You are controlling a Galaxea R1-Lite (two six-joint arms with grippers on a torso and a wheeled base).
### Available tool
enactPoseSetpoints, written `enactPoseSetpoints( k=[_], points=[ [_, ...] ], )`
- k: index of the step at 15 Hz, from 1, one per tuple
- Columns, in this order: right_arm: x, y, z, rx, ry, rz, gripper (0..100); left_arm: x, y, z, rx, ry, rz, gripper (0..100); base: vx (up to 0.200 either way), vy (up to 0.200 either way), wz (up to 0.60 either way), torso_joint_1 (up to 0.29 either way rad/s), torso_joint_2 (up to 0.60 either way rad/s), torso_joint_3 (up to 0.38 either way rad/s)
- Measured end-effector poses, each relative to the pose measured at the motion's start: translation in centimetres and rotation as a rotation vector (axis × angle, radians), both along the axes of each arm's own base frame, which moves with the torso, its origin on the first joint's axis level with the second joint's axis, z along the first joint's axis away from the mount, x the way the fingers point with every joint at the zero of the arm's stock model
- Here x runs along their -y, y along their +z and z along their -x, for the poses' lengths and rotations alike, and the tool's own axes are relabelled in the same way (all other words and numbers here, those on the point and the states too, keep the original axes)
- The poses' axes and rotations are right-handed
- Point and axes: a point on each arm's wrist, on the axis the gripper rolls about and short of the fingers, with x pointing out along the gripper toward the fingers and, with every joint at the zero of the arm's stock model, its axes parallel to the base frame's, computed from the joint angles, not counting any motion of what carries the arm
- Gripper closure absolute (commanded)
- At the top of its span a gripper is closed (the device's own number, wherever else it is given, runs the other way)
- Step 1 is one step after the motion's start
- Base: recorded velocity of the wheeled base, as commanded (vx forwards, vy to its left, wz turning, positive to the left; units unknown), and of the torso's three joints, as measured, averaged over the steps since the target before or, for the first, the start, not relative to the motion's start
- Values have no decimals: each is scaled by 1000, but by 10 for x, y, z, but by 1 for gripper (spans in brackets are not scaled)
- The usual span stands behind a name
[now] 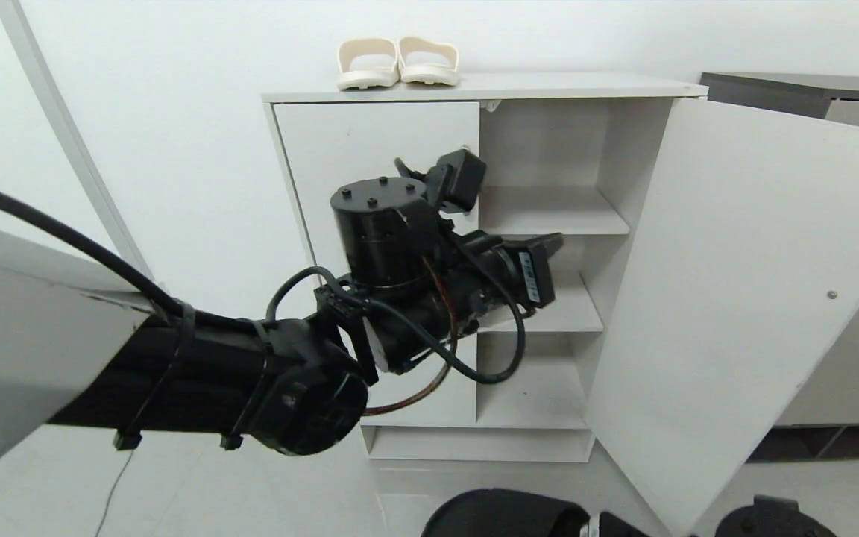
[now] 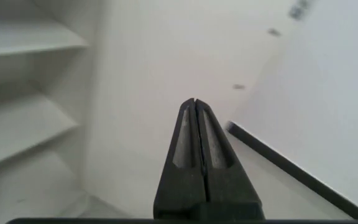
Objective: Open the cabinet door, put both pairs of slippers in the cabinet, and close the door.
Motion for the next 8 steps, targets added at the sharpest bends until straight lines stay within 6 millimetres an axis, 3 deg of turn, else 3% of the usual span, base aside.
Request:
enactPoseSetpoints(
  k=[2,4,8],
  points=[
    [1,1,-29,3,-149,-14,100,-23,10,-6,17,131,13,100,0,0,0,0,0,0],
    [1,1,-69,17,-352,-35,100,-59,14,-1,30,250,-17,100,0,0,0,0,0,0],
    [-11,-5,-129,94,-721,-42,100,-139,1,45,33,553,-164,100,0,0,0,0,0,0]
  ],
)
